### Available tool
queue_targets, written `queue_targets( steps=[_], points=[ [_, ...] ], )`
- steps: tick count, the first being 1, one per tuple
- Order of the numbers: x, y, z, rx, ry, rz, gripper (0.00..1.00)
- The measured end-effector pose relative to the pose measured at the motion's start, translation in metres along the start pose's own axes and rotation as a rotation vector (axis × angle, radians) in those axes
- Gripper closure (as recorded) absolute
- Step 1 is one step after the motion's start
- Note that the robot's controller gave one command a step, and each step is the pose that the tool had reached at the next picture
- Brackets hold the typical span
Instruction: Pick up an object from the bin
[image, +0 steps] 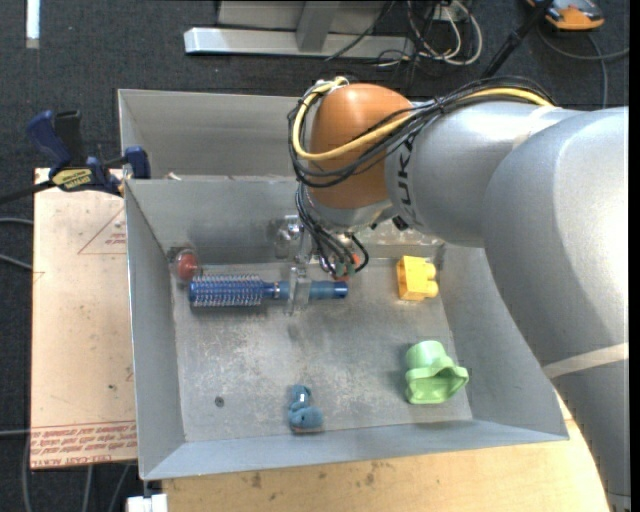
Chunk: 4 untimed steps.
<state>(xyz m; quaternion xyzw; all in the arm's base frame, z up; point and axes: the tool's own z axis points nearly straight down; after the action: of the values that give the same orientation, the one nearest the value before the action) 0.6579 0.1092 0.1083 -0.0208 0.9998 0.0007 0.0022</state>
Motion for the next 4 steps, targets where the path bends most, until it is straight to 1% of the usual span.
queue_targets(
  steps=[1,2,3,4],
  points=[
    [0.003,0.035,0.04,0.0,0.009,0.118,0.0],
    [0.003,0.036,0.039,-0.001,0.009,0.118,0.0],
    [0.002,0.036,0.039,-0.002,0.007,0.118,1.0],
    [0.001,0.036,-0.007,-0.002,-0.001,0.117,1.0]
  ],
)
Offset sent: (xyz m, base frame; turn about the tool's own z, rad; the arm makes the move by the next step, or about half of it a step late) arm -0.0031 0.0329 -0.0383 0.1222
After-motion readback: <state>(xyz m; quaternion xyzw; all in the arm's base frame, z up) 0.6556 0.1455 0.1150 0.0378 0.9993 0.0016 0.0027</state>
